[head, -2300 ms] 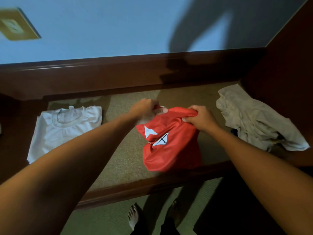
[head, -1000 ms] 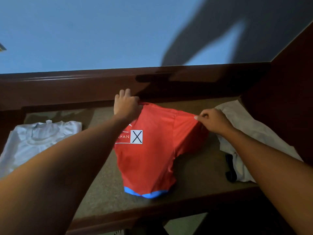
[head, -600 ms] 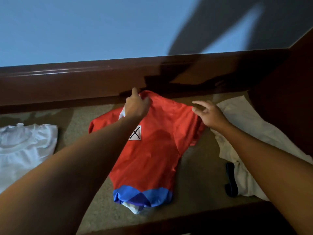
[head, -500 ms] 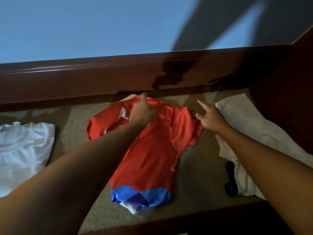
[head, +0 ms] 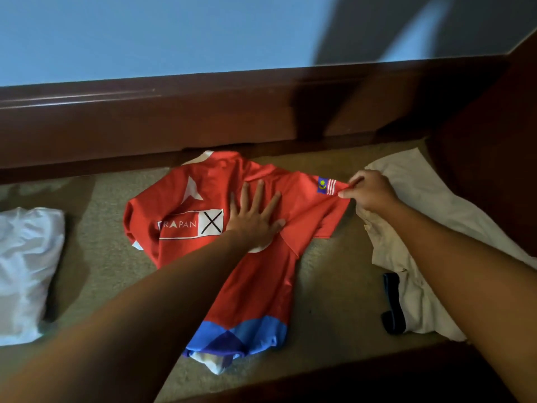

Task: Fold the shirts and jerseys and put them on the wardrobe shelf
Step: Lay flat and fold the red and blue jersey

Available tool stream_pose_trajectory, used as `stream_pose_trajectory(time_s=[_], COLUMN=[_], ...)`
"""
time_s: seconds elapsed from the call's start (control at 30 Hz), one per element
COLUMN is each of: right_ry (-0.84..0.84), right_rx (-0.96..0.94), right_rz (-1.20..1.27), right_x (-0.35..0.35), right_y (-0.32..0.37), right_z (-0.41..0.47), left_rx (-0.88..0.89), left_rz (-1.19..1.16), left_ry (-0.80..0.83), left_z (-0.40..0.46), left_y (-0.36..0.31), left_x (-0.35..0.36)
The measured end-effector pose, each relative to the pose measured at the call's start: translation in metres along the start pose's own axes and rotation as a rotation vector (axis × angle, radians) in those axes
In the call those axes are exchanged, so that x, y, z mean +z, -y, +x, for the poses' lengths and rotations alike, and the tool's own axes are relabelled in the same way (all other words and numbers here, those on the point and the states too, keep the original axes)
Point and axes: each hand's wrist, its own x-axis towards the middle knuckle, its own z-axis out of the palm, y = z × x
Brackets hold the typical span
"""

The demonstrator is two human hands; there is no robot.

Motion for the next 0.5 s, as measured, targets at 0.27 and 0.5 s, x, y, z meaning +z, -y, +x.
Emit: stream_pose_trajectory(time_s=[0.27,0.5], right_ry=[-0.154,0.021], right_rx=[-0.079,-0.490], right_rz=[-0.355,-0.244], right_x=[0.002,0.072], right_y=[0.013,0.110], right_z=[-0.014,-0.064], left_rx=[0.096,-0.044], left_rz=[-0.330,-0.353], left_ry=[-0.140,-0.652], left_z=[0.006,-0.042], left_y=[0.009,0.084], left_x=[-0.016,-0.056])
